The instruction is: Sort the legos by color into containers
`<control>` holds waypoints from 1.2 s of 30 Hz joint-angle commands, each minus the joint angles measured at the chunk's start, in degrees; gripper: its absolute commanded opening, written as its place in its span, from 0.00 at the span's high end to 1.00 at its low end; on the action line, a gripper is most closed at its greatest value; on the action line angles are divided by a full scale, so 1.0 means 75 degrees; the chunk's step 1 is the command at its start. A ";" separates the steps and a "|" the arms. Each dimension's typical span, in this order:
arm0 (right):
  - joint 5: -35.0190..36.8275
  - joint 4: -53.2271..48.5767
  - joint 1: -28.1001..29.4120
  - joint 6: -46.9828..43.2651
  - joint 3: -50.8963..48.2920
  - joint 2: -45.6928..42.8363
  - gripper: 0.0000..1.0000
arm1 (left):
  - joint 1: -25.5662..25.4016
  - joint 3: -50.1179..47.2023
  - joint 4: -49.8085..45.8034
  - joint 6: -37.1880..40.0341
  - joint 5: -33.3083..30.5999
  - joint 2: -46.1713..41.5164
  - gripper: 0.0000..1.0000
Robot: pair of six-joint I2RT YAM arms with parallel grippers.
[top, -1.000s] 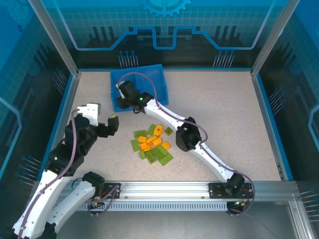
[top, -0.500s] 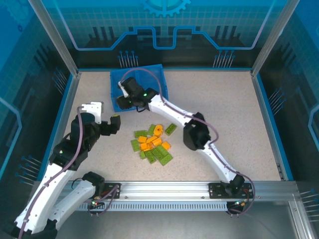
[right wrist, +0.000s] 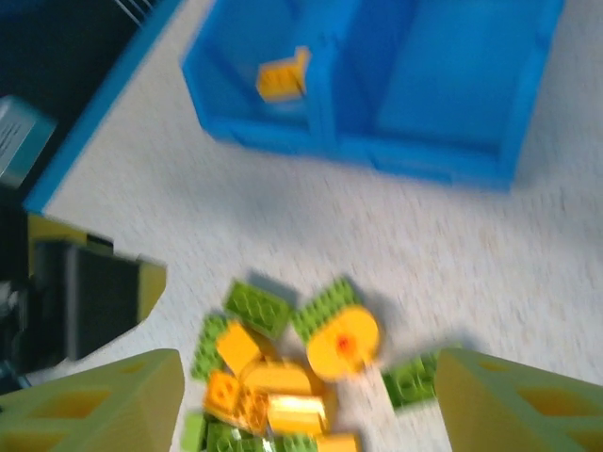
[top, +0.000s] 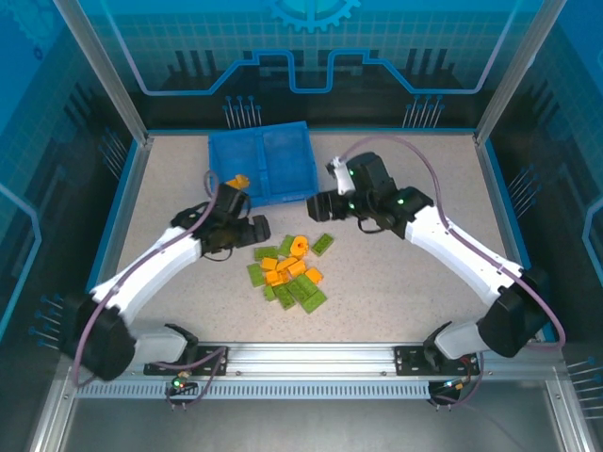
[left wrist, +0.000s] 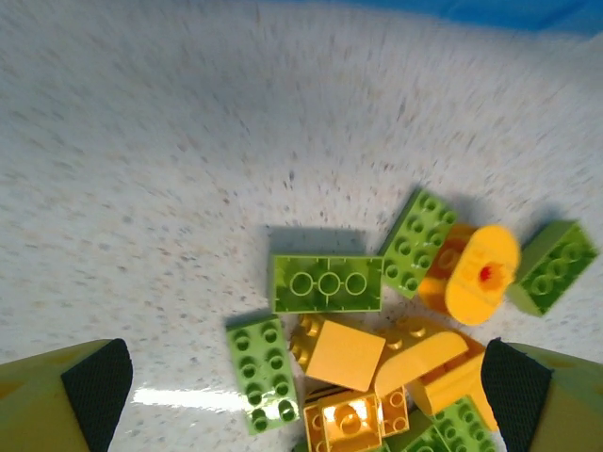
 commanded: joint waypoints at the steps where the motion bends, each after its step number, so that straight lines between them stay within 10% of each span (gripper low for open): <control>1: -0.0125 -0.0533 -0.0164 0.0333 -0.0587 -0.0494 0.23 | -0.0130 0.0339 0.0249 -0.0542 0.0312 0.1221 0.01; 10: -0.0400 -0.0956 -0.0239 0.0585 -0.1210 -0.0903 0.17 | -0.0170 0.0924 0.0549 -0.0359 0.0337 0.3019 0.02; 36: -0.0627 -0.1069 -0.0087 0.0661 -0.1200 -0.0872 0.17 | -0.0406 0.0522 -0.0098 -0.0308 -0.0514 0.3402 0.29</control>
